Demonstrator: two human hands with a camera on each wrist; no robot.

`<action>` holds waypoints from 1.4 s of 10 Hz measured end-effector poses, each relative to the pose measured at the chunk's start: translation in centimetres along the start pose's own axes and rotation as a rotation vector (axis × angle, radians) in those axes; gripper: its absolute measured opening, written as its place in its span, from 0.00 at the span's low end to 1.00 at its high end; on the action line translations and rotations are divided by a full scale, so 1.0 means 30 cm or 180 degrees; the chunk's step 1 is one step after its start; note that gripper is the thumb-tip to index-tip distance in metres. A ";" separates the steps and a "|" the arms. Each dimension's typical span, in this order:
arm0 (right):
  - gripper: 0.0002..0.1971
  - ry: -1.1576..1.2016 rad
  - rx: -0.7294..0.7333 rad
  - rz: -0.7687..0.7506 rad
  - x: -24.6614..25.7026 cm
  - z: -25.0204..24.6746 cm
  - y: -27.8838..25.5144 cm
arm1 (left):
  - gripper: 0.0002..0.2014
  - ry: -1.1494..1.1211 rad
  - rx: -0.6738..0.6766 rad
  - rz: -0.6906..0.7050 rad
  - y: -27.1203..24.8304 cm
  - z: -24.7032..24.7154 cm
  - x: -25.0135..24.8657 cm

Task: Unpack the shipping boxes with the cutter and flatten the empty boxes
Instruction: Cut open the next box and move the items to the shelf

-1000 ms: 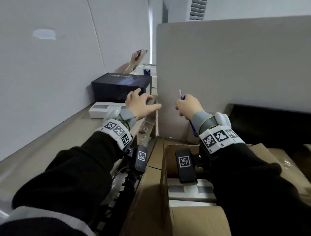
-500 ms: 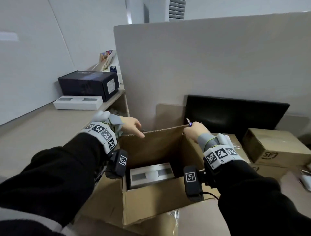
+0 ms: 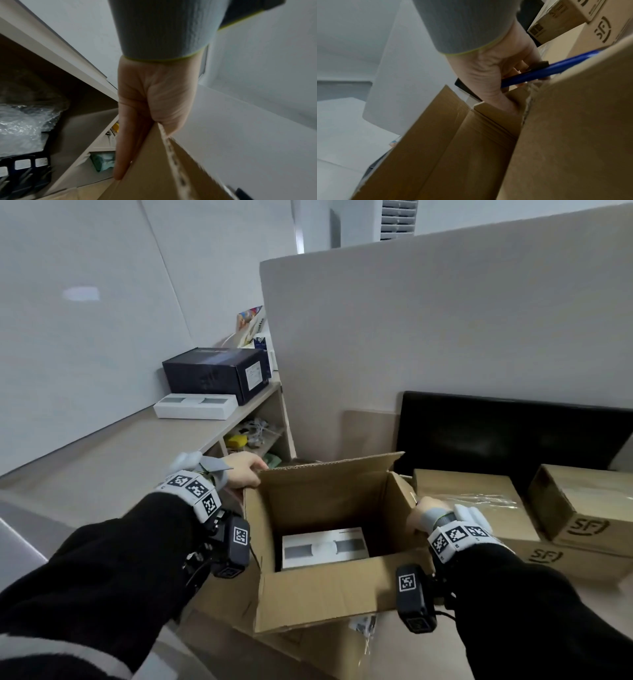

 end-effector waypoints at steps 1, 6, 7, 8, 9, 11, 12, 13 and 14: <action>0.17 0.0039 -0.0080 0.0073 -0.032 -0.022 -0.005 | 0.17 -0.0324 -0.0169 0.0331 0.005 -0.046 -0.040; 0.13 0.1806 -0.0437 -0.0078 0.084 -0.029 0.094 | 0.16 -0.0766 -0.1457 0.1052 0.083 -0.162 -0.088; 0.18 0.2259 -0.0274 -0.0052 0.102 0.049 0.128 | 0.14 -0.0945 -0.1560 0.0733 0.114 -0.151 0.034; 0.15 0.2472 -0.0230 -0.0026 0.143 0.078 0.098 | 0.22 -0.0929 -0.1402 0.0604 0.127 -0.119 0.094; 0.08 0.2249 -0.0096 0.0024 0.178 0.135 0.116 | 0.26 -0.1140 -0.1459 0.0576 0.125 -0.101 0.127; 0.12 0.1999 0.0046 0.0303 0.144 0.271 0.161 | 0.37 -0.1293 -0.1706 0.0601 0.093 -0.072 0.134; 0.10 0.2128 0.0299 0.0314 0.144 0.365 0.168 | 0.36 -0.1474 -0.1745 0.0649 0.081 -0.050 0.101; 0.07 0.2029 0.0437 0.0326 0.103 0.470 0.197 | 0.29 -0.1589 -0.1858 0.0703 0.079 -0.024 0.054; 0.02 0.2171 0.0520 0.0677 0.041 0.552 0.222 | 0.29 -0.1585 -0.1911 0.0681 0.085 -0.008 0.030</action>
Point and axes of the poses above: each hand's wrist, its own y-axis towards the middle knuckle, its own z-axis out of the palm, x = y × z, the point moved 10 cm from there along y, towards the middle knuckle, and after that the axes turned 10 degrees about -y, right-handed, at the moved point
